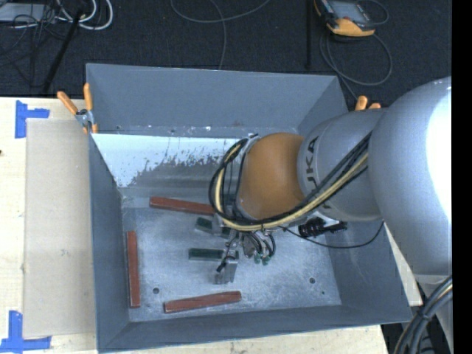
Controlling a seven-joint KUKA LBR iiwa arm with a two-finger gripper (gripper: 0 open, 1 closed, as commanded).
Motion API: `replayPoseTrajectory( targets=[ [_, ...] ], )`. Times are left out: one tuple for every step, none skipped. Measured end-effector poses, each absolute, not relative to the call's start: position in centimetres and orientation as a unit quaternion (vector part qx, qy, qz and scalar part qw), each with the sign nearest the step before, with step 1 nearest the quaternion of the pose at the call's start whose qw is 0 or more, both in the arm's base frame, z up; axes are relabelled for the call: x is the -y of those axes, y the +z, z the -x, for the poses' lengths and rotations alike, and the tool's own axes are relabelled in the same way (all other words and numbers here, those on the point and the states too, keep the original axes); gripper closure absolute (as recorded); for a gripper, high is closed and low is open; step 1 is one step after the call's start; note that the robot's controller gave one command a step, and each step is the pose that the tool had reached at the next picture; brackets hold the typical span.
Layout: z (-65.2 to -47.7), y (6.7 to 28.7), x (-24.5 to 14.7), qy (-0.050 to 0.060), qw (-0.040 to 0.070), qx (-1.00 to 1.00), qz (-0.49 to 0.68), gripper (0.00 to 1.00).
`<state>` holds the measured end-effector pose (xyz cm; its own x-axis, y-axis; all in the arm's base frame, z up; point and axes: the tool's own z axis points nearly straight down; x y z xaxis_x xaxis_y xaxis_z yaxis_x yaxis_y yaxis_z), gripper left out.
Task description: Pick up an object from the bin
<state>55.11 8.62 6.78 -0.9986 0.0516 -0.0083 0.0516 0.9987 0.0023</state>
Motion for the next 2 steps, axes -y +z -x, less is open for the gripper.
replayPoseTrajectory(
  targets=[
    [-54.01,10.11,-9.89,0.001,0.001,-1.0,-0.022,0.0],
    [-53.42,9.91,-9.9,0.0,-0.001,-1.0,-0.03,0.0]
  ],
)
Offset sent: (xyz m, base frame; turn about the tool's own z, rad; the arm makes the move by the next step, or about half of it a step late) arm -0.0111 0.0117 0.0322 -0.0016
